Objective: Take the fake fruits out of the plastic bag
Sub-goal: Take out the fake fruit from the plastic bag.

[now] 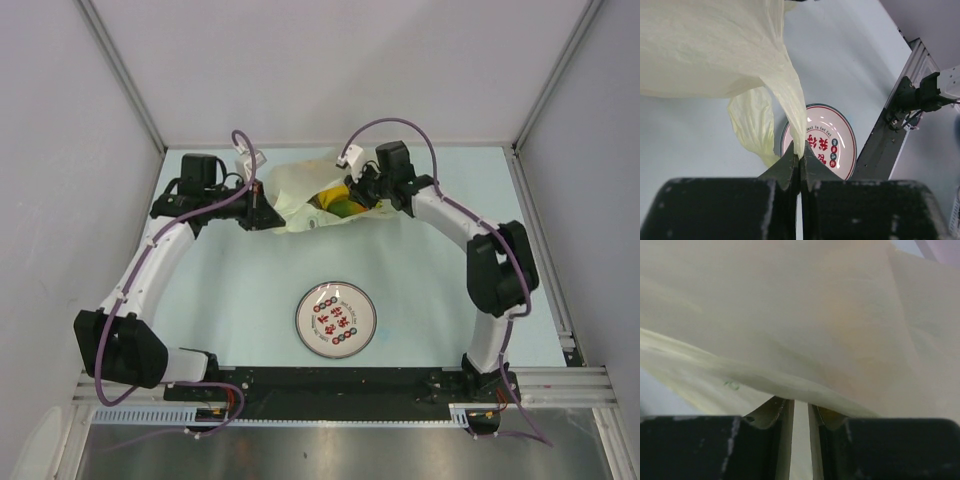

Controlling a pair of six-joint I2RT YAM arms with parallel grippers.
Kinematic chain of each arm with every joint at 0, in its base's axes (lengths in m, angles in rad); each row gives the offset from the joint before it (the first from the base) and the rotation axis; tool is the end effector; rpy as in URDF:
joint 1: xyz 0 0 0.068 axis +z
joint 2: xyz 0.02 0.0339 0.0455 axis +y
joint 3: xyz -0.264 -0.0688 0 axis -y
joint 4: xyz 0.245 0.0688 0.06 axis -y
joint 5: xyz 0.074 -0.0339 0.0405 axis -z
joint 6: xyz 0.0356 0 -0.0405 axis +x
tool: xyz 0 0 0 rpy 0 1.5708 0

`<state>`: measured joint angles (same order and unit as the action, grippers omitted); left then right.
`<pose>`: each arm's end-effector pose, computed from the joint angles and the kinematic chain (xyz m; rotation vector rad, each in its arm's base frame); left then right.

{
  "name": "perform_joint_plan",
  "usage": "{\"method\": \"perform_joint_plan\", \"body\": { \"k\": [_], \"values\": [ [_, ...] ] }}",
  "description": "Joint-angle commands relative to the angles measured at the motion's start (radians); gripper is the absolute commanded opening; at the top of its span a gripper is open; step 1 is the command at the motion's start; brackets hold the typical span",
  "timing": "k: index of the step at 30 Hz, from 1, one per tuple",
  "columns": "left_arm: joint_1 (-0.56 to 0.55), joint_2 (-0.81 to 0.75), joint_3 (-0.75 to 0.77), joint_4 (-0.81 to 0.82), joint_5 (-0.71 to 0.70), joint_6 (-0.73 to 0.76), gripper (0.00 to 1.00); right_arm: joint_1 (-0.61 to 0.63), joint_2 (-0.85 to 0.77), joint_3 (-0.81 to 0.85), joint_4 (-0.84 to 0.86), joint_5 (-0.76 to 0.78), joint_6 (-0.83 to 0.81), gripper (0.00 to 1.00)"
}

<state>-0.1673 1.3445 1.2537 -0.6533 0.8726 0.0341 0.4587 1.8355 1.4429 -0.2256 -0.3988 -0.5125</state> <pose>0.2730 -0.0738 0.3427 0.6576 2.1075 -1.0694 0.3753 0.2008 0.2681 -1.2017 1.7968 0.4045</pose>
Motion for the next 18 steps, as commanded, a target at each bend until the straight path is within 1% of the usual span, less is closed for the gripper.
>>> {"method": "perform_joint_plan", "body": {
  "k": [1,3,4,6,8,9,11,12,15,18],
  "values": [
    [0.02,-0.021,-0.03,-0.014,-0.037,0.072,0.0,-0.025,0.158,0.181,0.054,0.003,-0.023,0.21],
    [0.025,-0.019,-0.04,-0.02,-0.05,0.081,0.0,-0.031,0.217,0.244,0.034,0.023,-0.029,0.21],
    [0.026,-0.019,-0.042,-0.02,-0.056,0.085,0.0,-0.032,0.261,0.299,0.032,0.052,-0.031,0.22],
    [0.026,-0.015,-0.034,-0.017,-0.06,0.084,0.0,-0.038,0.297,0.345,0.028,0.063,-0.04,0.26],
    [0.026,-0.004,-0.019,-0.023,-0.063,0.096,0.0,-0.052,0.329,0.402,-0.01,0.035,-0.061,0.38],
    [0.026,-0.001,-0.004,-0.025,-0.069,0.099,0.0,-0.054,0.337,0.416,-0.026,0.019,-0.072,0.49],
    [0.025,0.008,0.013,-0.028,-0.09,0.113,0.0,-0.055,0.358,0.435,-0.049,0.031,-0.113,0.58],
    [0.026,0.019,0.027,-0.028,-0.095,0.116,0.0,-0.055,0.363,0.433,-0.047,0.049,-0.125,0.67],
    [0.028,0.038,0.055,-0.025,-0.098,0.119,0.0,-0.057,0.395,0.441,-0.061,0.077,-0.167,0.74],
    [0.031,0.047,0.073,-0.026,-0.098,0.116,0.01,-0.058,0.438,0.491,-0.139,0.08,-0.204,0.75]
  ]
}}
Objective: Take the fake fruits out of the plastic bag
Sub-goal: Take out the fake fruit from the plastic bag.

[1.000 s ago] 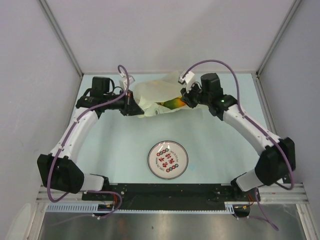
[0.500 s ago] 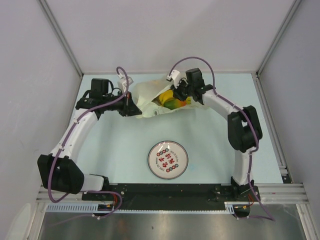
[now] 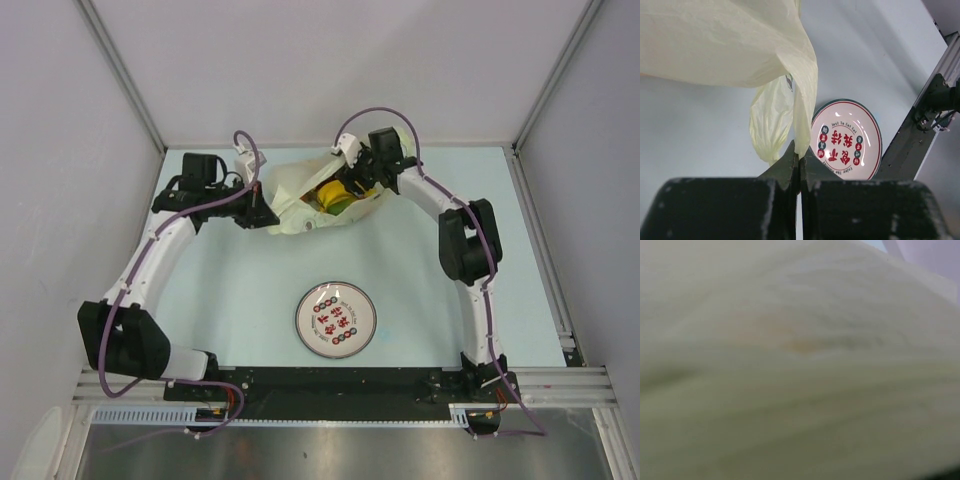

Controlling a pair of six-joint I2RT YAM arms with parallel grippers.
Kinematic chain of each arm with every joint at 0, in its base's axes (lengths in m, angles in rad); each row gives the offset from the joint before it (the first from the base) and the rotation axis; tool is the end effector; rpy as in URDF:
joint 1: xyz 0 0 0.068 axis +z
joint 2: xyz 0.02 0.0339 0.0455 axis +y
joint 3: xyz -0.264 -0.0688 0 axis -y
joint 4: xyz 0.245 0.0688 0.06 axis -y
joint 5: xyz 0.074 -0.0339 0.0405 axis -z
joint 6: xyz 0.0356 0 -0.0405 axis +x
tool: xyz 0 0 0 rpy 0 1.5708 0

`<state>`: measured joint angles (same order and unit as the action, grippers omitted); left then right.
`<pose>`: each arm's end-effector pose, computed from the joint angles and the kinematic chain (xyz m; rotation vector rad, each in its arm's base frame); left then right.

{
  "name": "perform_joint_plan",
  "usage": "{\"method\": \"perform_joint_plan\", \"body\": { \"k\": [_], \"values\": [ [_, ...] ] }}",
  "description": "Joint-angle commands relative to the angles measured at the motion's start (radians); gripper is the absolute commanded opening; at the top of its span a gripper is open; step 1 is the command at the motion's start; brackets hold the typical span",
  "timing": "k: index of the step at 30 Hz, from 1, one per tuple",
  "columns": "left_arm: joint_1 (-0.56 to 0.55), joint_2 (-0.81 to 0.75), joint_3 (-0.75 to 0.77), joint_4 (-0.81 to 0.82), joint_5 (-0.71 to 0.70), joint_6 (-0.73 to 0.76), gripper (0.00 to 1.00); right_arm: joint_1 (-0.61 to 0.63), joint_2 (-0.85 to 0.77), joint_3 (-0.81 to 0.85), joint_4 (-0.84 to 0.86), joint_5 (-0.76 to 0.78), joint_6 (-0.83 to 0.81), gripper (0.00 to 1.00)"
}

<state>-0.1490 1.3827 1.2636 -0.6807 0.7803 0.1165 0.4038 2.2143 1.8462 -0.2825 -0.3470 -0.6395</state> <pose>0.2833 -0.0679 0.3321 0.6636 2.1596 -0.9310 0.4680 0.2131 0.2274 -1.2503 1.7955 0.2524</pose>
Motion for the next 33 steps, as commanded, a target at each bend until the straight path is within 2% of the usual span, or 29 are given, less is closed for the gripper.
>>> {"method": "perform_joint_plan", "body": {
  "k": [1,9,11,12,15,18,22,27,33],
  "values": [
    [0.014,0.012,0.065,0.003,-0.006,0.035,0.0,-0.005,0.068,0.097,-0.102,0.025,-0.084,0.75],
    [0.017,0.019,0.071,0.007,-0.004,0.032,0.01,-0.016,0.136,0.126,-0.147,0.026,-0.106,0.74],
    [0.017,0.021,0.071,0.006,-0.004,0.032,0.01,-0.017,0.147,0.133,-0.147,0.022,-0.103,0.67],
    [0.019,0.024,0.071,0.007,-0.003,0.031,0.01,-0.023,0.143,0.131,-0.141,0.008,-0.086,0.53],
    [0.017,0.026,0.071,0.016,-0.004,0.023,0.01,-0.026,0.088,0.101,-0.083,-0.009,-0.045,0.38],
    [0.017,0.032,0.063,0.039,-0.003,0.005,0.01,-0.025,-0.008,0.032,-0.029,-0.046,-0.009,0.28],
    [0.017,0.052,0.068,0.064,-0.001,-0.02,0.01,-0.01,-0.132,-0.06,-0.012,-0.066,0.014,0.22],
    [0.017,0.076,0.086,0.087,-0.007,-0.046,0.01,0.0,-0.295,-0.234,0.104,0.006,0.101,0.14],
    [0.017,0.093,0.077,0.139,-0.058,-0.127,0.0,0.012,-0.389,-0.258,0.074,0.063,0.236,0.1]
  ]
}}
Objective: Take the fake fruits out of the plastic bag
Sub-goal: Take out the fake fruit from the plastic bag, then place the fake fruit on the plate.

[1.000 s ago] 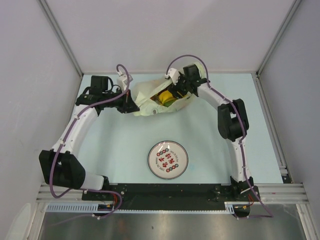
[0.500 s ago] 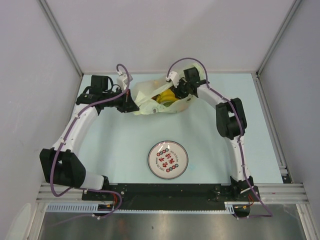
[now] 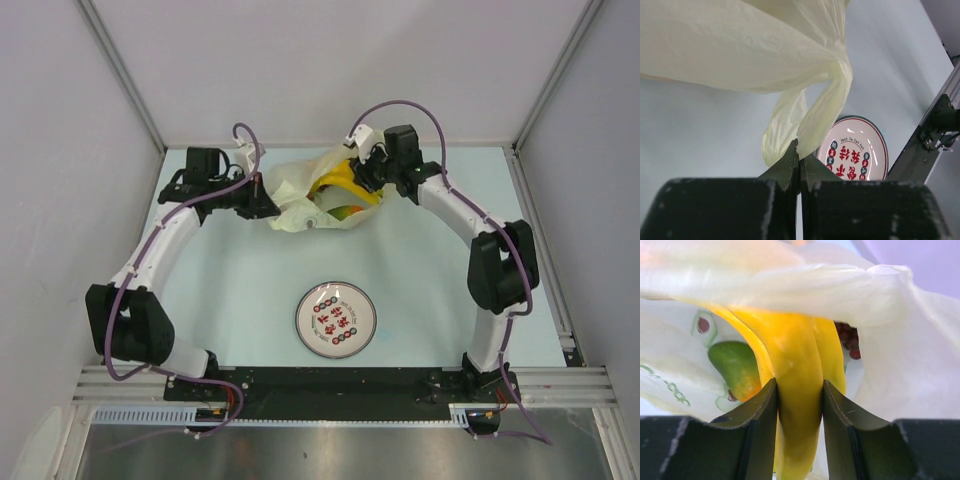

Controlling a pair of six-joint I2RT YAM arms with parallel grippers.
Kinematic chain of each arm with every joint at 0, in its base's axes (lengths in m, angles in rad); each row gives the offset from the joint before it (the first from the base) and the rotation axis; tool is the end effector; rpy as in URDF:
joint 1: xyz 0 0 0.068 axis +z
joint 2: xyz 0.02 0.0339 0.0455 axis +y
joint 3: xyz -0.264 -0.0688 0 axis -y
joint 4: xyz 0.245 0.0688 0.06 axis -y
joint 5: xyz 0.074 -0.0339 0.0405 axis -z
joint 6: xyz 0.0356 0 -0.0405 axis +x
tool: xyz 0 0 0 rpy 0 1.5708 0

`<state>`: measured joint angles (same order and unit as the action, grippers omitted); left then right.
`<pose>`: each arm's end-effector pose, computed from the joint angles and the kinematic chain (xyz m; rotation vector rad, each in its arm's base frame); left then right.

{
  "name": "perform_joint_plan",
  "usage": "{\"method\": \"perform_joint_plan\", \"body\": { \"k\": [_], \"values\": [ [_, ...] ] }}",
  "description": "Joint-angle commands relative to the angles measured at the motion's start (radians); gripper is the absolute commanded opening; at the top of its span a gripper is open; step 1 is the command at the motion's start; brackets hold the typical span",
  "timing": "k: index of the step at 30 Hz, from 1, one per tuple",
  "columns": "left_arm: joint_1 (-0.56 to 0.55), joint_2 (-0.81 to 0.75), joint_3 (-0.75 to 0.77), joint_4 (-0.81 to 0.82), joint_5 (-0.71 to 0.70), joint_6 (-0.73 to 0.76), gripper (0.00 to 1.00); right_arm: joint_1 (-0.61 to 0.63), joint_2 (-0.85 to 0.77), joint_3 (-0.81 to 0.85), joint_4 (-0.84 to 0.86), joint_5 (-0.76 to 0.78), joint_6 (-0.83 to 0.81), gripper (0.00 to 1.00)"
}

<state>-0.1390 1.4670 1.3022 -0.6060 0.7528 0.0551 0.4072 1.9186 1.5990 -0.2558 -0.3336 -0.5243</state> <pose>0.3095 -0.0679 0.3254 0.5847 2.1749 -0.9166 0.4102 0.1896 0.2831 -1.1229 1.8032 0.2883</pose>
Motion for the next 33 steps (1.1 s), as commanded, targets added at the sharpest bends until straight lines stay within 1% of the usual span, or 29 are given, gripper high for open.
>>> {"method": "perform_joint_plan", "body": {
  "k": [1,3,4,7,9,10,12,13,15,16,17,19,21,22,23,24,26,27,29,33],
  "values": [
    [0.007,0.016,0.039,0.068,-0.035,-0.08,0.0,0.01,-0.111,-0.02,0.041,0.056,0.136,0.1],
    [0.006,0.023,0.043,0.083,-0.036,-0.101,0.0,0.021,-0.154,-0.071,0.032,0.059,0.15,0.1],
    [0.007,0.026,0.045,0.09,-0.036,-0.107,0.0,0.028,-0.196,-0.089,0.023,0.086,0.144,0.1],
    [0.007,0.033,0.06,0.101,-0.032,-0.127,0.0,0.051,-0.28,-0.161,-0.023,0.136,0.113,0.09],
    [0.007,0.035,0.074,0.103,-0.027,-0.13,0.0,0.054,-0.319,-0.198,-0.066,0.143,0.083,0.08],
    [0.007,0.036,0.08,0.106,-0.027,-0.132,0.0,0.058,-0.363,-0.224,-0.086,0.142,0.061,0.07],
    [0.007,0.042,0.08,0.106,-0.014,-0.138,0.0,0.074,-0.417,-0.25,-0.138,0.111,0.005,0.06],
    [0.007,0.044,0.074,0.107,-0.01,-0.139,0.0,0.077,-0.475,-0.284,-0.149,0.046,-0.035,0.06],
    [0.007,0.041,0.063,0.114,-0.004,-0.15,0.0,0.085,-0.538,-0.318,-0.169,-0.01,-0.071,0.06],
    [0.007,0.039,0.057,0.115,0.0,-0.152,0.0,0.111,-0.561,-0.332,-0.18,-0.042,-0.106,0.06],
    [0.007,0.038,0.052,0.115,-0.001,-0.153,0.0,0.126,-0.607,-0.365,-0.191,-0.053,-0.123,0.05],
    [0.007,0.033,0.048,0.12,-0.003,-0.152,0.0,0.192,-0.644,-0.405,-0.214,-0.058,-0.169,0.05],
    [0.007,0.027,0.046,0.118,-0.004,-0.152,0.0,0.238,-0.69,-0.482,-0.217,-0.058,-0.236,0.05],
    [0.007,0.023,0.04,0.117,-0.003,-0.152,0.0,0.283,-0.701,-0.514,-0.212,-0.058,-0.259,0.04],
    [0.007,0.019,0.036,0.118,-0.003,-0.152,0.0,0.303,-0.71,-0.546,-0.185,-0.059,-0.304,0.04],
    [0.007,0.016,0.032,0.118,-0.003,-0.152,0.0,0.324,-0.734,-0.616,-0.163,-0.05,-0.324,0.04],
    [0.007,0.007,0.016,0.12,0.005,-0.158,0.0,0.376,-0.744,-0.669,-0.093,-0.059,-0.368,0.02],
    [0.006,0.006,0.011,0.121,0.008,-0.159,0.0,0.378,-0.742,-0.703,-0.071,-0.105,-0.376,0.02],
    [0.007,-0.004,-0.001,0.124,0.014,-0.166,0.0,0.384,-0.736,-0.731,0.002,-0.139,-0.402,0.01],
    [0.007,-0.02,-0.021,0.123,0.02,-0.173,0.0,0.397,-0.719,-0.758,0.055,-0.2,-0.543,0.02]
  ]
}}
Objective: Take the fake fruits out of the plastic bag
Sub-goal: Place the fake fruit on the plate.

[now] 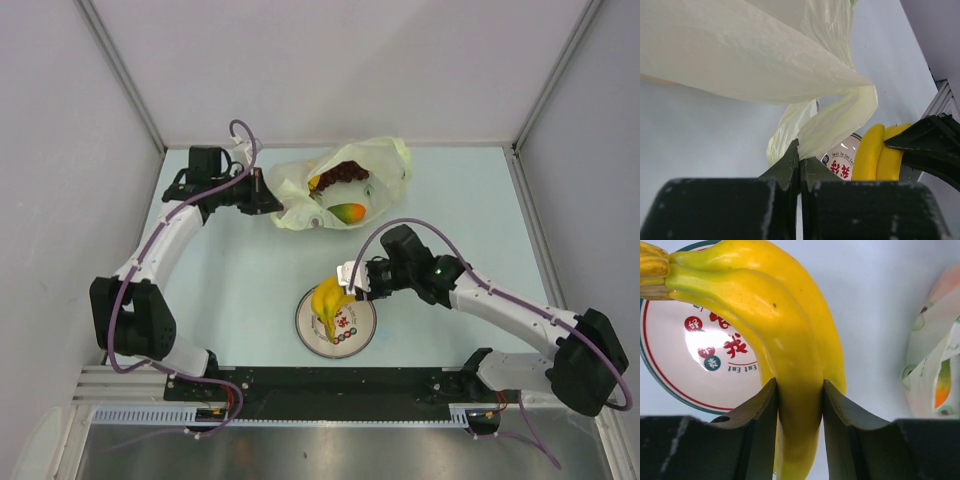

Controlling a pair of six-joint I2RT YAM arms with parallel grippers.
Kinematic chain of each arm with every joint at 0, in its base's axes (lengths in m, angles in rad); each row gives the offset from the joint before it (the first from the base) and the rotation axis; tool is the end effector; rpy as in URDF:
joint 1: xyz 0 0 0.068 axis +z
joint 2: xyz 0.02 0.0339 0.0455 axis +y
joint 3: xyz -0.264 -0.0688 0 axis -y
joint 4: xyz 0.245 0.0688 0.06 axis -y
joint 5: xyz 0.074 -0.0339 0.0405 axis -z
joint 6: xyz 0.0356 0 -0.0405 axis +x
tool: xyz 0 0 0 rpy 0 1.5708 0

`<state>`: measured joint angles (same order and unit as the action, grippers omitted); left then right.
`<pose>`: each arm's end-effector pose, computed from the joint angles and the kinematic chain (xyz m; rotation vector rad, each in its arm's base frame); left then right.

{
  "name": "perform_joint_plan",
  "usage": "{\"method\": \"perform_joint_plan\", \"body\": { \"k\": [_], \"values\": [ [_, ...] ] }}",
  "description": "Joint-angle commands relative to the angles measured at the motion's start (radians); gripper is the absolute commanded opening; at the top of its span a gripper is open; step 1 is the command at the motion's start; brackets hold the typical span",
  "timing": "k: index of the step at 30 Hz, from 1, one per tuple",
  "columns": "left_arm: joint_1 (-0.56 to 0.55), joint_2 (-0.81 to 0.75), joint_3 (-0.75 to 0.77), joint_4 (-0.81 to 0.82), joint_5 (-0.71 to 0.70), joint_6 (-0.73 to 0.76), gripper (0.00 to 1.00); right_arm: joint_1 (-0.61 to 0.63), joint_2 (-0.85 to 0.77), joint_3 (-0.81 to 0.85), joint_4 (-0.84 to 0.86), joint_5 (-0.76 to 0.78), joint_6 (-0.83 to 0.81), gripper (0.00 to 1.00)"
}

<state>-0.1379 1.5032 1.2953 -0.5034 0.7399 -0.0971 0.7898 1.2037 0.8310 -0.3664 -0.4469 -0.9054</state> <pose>0.3238 -0.0692 0.3196 0.4355 2.1899 -0.9648 0.1677 0.1910 0.2551 -1.8374 1.3206 0.4533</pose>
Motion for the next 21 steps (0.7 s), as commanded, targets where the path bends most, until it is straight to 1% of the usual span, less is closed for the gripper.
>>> {"method": "perform_joint_plan", "body": {
  "k": [1,4,6,7,9,14,18,20,21],
  "values": [
    [0.006,-0.058,-0.016,0.013,0.035,-0.021,0.0,0.022,0.008,0.004,0.178,-0.085,-0.17,0.02],
    [0.006,-0.067,-0.03,0.016,0.038,-0.03,0.0,0.042,0.046,-0.001,0.24,-0.07,-0.15,0.02],
    [0.004,-0.069,-0.034,0.022,0.038,-0.036,0.0,0.078,0.074,-0.012,0.253,-0.035,-0.191,0.02],
    [0.006,-0.07,-0.031,0.02,0.038,-0.044,0.0,0.084,0.094,-0.016,0.26,-0.038,-0.219,0.03],
    [0.006,-0.067,-0.019,0.017,0.041,-0.052,0.0,0.094,0.105,-0.041,0.328,-0.062,-0.211,0.03],
    [0.006,-0.08,0.001,0.006,0.036,-0.044,0.0,0.111,0.166,-0.044,0.411,-0.084,-0.25,0.02],
    [0.006,-0.083,-0.008,0.011,0.035,-0.036,0.0,0.111,0.207,-0.044,0.42,-0.118,-0.282,0.02],
    [0.006,-0.083,-0.013,0.011,0.035,-0.036,0.0,0.111,0.223,-0.044,0.423,-0.139,-0.286,0.03],
    [0.006,-0.083,-0.016,0.012,0.035,-0.035,0.0,0.111,0.238,-0.044,0.423,-0.144,-0.286,0.05]
  ]
}}
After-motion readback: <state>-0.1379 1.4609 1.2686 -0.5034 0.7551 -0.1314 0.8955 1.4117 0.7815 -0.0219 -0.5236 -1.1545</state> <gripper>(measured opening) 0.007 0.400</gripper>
